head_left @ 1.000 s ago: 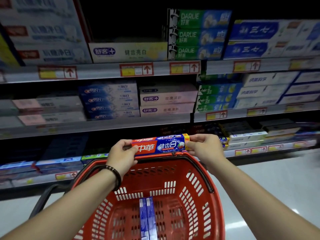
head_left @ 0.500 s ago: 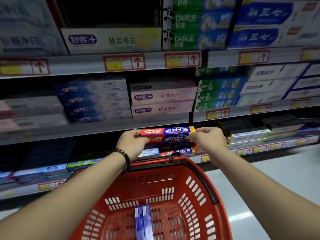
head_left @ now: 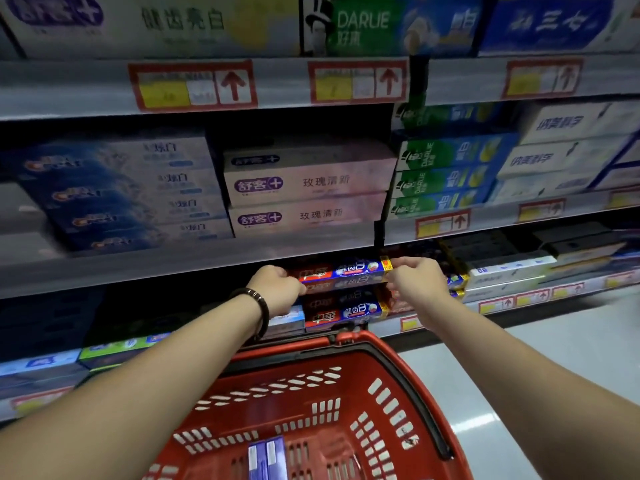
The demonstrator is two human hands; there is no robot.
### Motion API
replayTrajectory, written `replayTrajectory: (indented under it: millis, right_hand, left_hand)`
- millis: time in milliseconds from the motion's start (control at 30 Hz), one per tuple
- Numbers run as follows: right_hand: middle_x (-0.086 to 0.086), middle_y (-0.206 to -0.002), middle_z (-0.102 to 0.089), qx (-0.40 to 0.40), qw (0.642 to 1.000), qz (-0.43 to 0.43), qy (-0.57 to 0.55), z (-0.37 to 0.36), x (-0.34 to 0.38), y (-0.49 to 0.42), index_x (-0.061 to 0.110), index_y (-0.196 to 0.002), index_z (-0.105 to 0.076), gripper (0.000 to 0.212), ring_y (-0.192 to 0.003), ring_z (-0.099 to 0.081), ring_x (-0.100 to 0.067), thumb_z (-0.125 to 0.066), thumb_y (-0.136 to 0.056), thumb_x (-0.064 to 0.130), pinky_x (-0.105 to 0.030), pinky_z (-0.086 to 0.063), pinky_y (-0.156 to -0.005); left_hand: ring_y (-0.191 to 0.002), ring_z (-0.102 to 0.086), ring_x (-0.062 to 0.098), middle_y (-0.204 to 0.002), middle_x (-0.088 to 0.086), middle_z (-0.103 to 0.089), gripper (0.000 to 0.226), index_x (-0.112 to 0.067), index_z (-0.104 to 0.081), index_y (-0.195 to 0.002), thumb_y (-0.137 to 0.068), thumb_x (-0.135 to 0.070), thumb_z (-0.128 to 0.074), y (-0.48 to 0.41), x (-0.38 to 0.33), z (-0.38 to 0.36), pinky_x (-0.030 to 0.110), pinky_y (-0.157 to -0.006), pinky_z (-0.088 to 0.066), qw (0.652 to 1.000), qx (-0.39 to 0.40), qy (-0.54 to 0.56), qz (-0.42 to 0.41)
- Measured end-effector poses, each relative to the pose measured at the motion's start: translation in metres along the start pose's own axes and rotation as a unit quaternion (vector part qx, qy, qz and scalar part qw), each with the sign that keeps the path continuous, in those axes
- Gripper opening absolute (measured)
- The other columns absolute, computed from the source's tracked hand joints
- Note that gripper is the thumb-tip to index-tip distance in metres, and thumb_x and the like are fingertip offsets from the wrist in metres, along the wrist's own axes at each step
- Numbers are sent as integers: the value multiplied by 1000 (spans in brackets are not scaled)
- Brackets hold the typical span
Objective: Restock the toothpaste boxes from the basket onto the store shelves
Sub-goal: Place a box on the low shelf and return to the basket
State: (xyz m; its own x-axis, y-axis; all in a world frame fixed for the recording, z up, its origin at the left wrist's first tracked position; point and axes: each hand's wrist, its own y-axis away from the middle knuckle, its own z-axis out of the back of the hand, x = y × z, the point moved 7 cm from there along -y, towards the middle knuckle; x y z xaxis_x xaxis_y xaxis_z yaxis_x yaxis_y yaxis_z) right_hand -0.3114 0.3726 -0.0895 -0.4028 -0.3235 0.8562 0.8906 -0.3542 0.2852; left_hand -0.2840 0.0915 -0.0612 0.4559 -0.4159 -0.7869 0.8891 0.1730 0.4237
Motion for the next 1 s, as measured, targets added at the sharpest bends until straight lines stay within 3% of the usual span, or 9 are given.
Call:
replayTrajectory:
  millis: [67,133,200,267,367,500,667,767,1000]
  right_hand:
    - [-10,-97,-76,9,1000,-16,-18,-6,-9,-11,14,-131,-68,40,-88,-74,-28,-65,-91,8,-47,-65,-78]
    - [-14,-98,-74,18,998,-32,-48,-12,-14,-19,11,-142,-59,48,-84,-71,-26,-61,-95,4,-40,-61,-70]
    - [-14,-101,-72,22,996,-40,-73,-17,-15,-27,7,-153,-48,58,-85,-70,-27,-57,-96,0,-38,-56,-69]
    - [-16,-104,-69,24,995,-45,-91,-20,-14,-35,4,-156,-41,61,-87,-70,-29,-54,-97,-2,-41,-57,-70]
    - [-19,-111,-65,33,996,-53,-71,-24,-13,-47,-2,-147,-43,51,-95,-73,-32,-54,-98,0,-43,-61,-72]
    - [-21,-112,-66,39,997,-54,-28,-29,-16,-59,-6,-132,-55,37,-87,-71,-30,-55,-96,1,-38,-61,-63]
    - [-23,-114,-69,51,996,-71,-23,-37,-21,-75,-2,-117,-63,24,-94,-71,-36,-50,-98,5,-40,-60,-69]
    - [-23,-112,-72,57,995,-78,-13,-42,-25,-80,1,-110,-66,19,-86,-69,-33,-52,-98,6,-39,-57,-69]
    - [-14,-79,-62,66,993,-80,48,-44,-24,-78,-2,-109,-69,22,-58,-49,-20,-54,-99,10,-29,-37,-51]
  left_hand:
    - [-76,-58,22,-85,7,-61,50,2,-54,-140,-94,-7,-70,-10,2,-5,41,-74,-57,1000,-6,-8,0]
    - [-74,-60,18,-96,7,-64,56,-1,-50,-144,-94,-11,-71,-19,5,-8,35,-65,-56,1000,-13,-15,3]
    - [-76,-60,18,-104,10,-64,50,-1,-52,-137,-93,-14,-72,-29,9,-13,31,-63,-53,1000,-16,-15,11]
    - [-77,-61,23,-105,13,-65,37,0,-56,-122,-92,-15,-72,-40,13,-17,36,-70,-57,1000,-17,-11,22]
    - [-77,-62,28,-102,15,-66,15,-6,-59,-97,-92,-15,-70,-55,20,-20,41,-81,-59,999,-24,10,42]
    - [-70,-58,25,-86,10,-62,5,-7,-63,-89,-92,-10,-65,-73,29,-26,35,-71,-52,997,-23,40,67]
    - [-72,-58,26,-86,12,-63,12,-6,-63,-79,-89,-1,-57,-85,36,-34,34,-75,-51,995,-15,46,88]
    - [-78,-56,28,-85,12,-58,14,-7,-58,-77,-86,4,-55,-89,39,-37,36,-76,-49,995,-12,39,90]
    - [-77,-50,24,-80,8,-53,13,-11,-54,-76,-85,-2,-54,-93,36,-37,35,-72,-41,997,-13,-11,71]
